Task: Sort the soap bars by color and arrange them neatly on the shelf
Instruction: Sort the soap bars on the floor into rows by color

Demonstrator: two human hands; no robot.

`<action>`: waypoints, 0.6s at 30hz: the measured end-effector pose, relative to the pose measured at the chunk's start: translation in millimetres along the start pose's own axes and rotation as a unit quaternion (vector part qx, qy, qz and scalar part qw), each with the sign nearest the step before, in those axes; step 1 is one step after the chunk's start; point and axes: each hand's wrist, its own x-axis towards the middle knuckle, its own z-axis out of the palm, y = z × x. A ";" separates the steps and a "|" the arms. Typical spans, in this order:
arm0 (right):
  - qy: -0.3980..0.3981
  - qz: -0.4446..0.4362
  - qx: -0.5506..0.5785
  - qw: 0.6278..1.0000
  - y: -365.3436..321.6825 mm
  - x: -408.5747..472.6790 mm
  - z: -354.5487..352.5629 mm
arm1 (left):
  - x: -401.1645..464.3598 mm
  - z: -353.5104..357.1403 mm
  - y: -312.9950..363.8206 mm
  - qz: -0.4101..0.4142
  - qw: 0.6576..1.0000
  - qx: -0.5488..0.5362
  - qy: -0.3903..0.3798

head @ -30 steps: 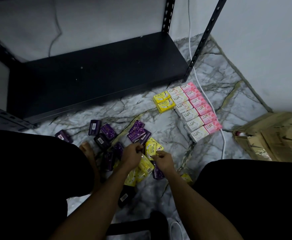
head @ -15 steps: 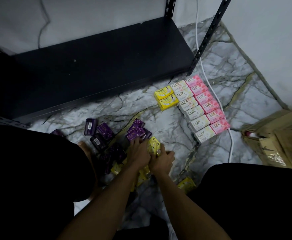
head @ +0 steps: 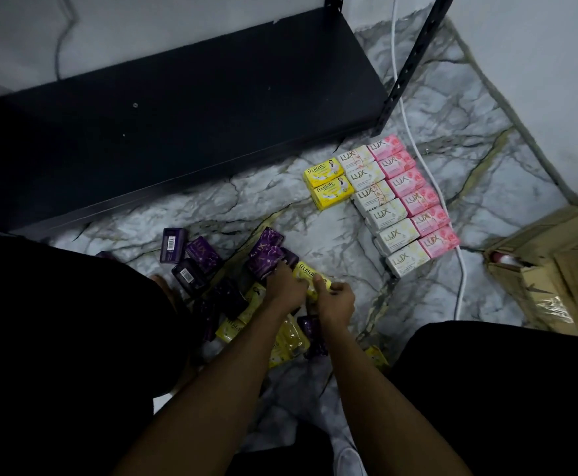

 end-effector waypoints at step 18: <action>0.010 0.057 0.119 0.991 -47.3 62.7 2.8 | 30.0 14.2 38.0 0.114 0.988 0.023 0.099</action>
